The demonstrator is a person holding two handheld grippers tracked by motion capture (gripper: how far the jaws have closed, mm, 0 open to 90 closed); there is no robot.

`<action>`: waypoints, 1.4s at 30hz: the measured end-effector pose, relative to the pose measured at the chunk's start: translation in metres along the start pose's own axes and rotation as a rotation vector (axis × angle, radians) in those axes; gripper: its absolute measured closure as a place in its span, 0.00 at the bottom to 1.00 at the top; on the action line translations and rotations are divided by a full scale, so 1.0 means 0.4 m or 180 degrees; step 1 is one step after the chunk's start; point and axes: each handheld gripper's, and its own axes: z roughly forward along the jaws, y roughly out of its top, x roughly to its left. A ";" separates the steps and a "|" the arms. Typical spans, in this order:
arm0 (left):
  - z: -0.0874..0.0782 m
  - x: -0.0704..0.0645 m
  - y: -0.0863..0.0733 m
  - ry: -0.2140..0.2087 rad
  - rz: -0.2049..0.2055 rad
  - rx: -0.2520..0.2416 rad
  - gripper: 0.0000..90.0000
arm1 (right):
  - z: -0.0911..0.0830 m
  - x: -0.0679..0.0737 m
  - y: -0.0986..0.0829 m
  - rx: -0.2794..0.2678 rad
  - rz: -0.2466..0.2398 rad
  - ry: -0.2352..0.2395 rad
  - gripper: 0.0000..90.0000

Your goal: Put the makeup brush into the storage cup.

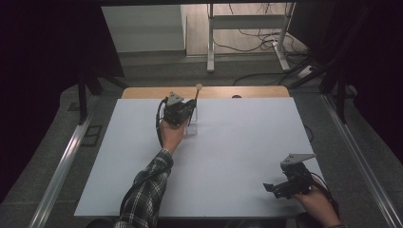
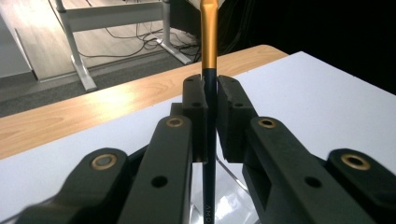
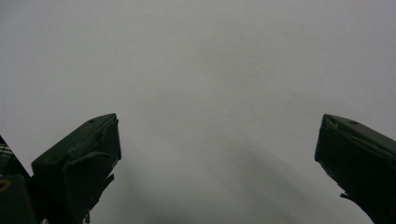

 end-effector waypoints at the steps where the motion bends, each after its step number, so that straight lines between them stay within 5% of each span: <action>1: 0.000 0.000 0.000 0.0000 0.0000 0.0000 0.92 | 0.000 0.000 0.000 0.0000 0.0000 0.0000 0.00; 13: -0.001 -0.009 -0.007 0.0004 0.0047 0.0051 0.90 | 0.001 0.000 0.000 0.0004 -0.0004 0.0004 0.01; 18: -0.011 -0.010 0.000 0.0025 0.0066 0.0011 0.64 | 0.001 0.001 0.001 0.0009 -0.0003 0.0001 0.01; 25: -0.020 -0.001 0.011 0.0031 0.0013 0.0011 0.44 | 0.001 0.001 0.001 0.0006 -0.0002 0.0000 0.01; 30: -0.029 0.014 0.018 -0.0035 -0.0123 0.0046 0.35 | 0.000 0.000 0.001 0.0002 0.0000 -0.0004 0.01; 42: -0.028 0.015 0.024 -0.0120 -0.0079 0.0245 0.23 | 0.001 0.000 0.001 0.0000 0.0008 -0.0004 0.01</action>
